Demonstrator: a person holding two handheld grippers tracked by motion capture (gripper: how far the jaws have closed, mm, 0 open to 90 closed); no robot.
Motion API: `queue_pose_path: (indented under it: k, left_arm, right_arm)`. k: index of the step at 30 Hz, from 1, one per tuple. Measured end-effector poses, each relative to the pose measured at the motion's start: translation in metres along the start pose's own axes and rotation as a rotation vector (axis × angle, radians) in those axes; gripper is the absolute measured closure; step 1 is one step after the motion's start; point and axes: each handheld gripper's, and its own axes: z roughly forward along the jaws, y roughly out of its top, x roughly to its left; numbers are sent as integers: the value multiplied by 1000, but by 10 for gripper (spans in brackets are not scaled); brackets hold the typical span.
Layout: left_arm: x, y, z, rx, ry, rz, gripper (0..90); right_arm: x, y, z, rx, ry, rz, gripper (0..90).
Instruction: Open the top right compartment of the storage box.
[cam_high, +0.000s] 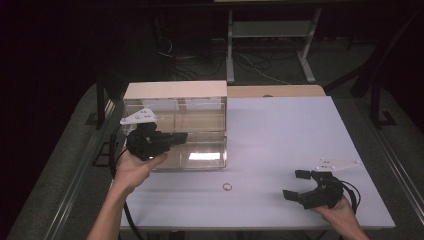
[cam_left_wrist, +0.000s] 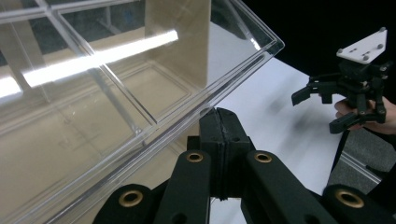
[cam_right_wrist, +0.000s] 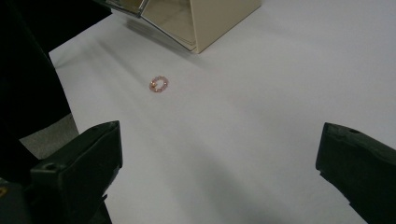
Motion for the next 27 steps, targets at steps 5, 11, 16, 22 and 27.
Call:
queue_pose_path:
  k: [5, 11, 16, 22, 27]
  left_arm:
    - [-2, 5, -5, -8, -5, 16, 891]
    - [-4, 12, -9, -18, -10, 33, 891]
    - [-4, 19, -12, -22, -8, 37, 891]
    - [-4, 28, -15, -11, -10, 51, 891]
    - [-4, 35, -18, 4, -12, 58, 891]
  right_arm:
    - [0, 0, 0, -9, -1, -7, 2]
    - [0, 0, 0, -6, 2, -8, 2]
    - [0, 0, 0, -6, 2, 5, 2]
    - [0, 1, 0, -8, -1, -5, 2]
    - [0, 1, 0, -11, -1, -8, 2]
